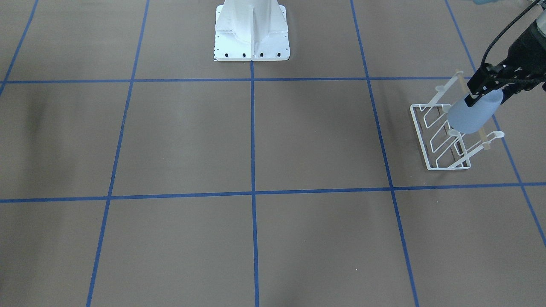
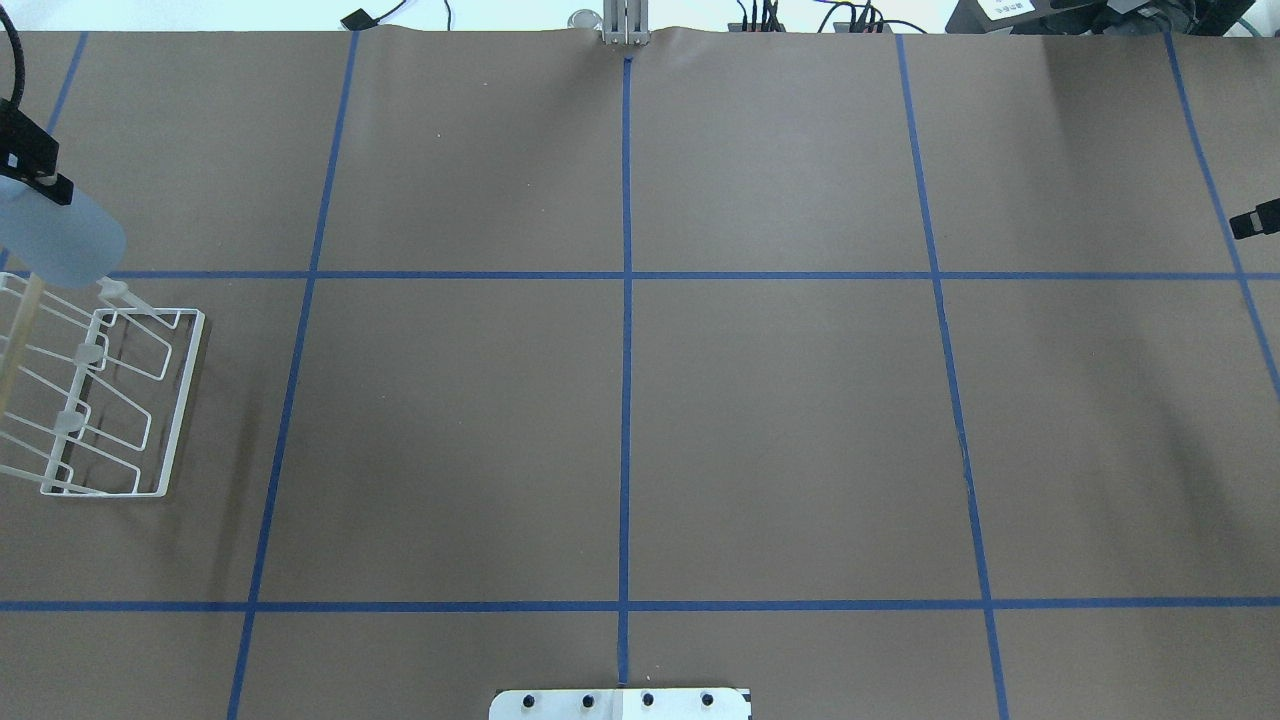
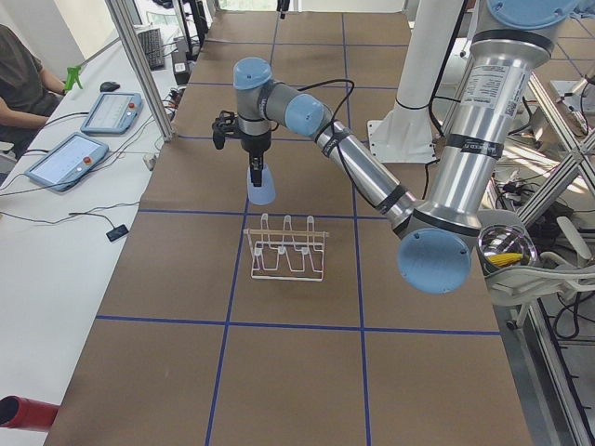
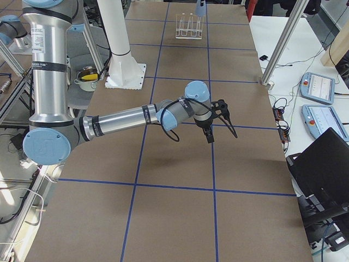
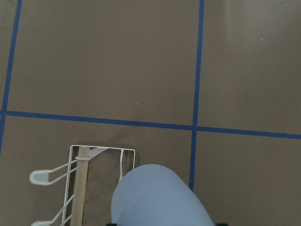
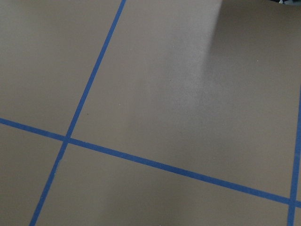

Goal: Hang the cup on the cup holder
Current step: 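Lower the cup with the left gripper onto the rack's wooden post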

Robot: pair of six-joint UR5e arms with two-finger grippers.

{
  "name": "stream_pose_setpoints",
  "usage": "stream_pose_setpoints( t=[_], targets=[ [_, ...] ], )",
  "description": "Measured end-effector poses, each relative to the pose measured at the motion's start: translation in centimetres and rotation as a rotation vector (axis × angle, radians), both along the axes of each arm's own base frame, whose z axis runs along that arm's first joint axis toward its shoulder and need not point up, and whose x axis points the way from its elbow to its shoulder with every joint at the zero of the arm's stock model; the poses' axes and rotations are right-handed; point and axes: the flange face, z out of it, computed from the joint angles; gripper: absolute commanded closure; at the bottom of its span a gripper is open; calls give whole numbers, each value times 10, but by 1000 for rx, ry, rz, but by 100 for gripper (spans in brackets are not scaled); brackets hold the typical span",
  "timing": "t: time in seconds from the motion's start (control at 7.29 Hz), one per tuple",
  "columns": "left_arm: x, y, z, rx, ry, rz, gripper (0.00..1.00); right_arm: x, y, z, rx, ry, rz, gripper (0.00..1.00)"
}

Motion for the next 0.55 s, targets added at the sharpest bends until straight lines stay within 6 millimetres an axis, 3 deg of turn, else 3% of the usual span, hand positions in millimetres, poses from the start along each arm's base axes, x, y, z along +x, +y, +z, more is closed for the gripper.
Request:
stream_pose_setpoints(
  t=[0.55],
  targets=[
    [10,-12,24,-30,-10,40,100,4,-4,-2,2,9,-15,0]
  ],
)
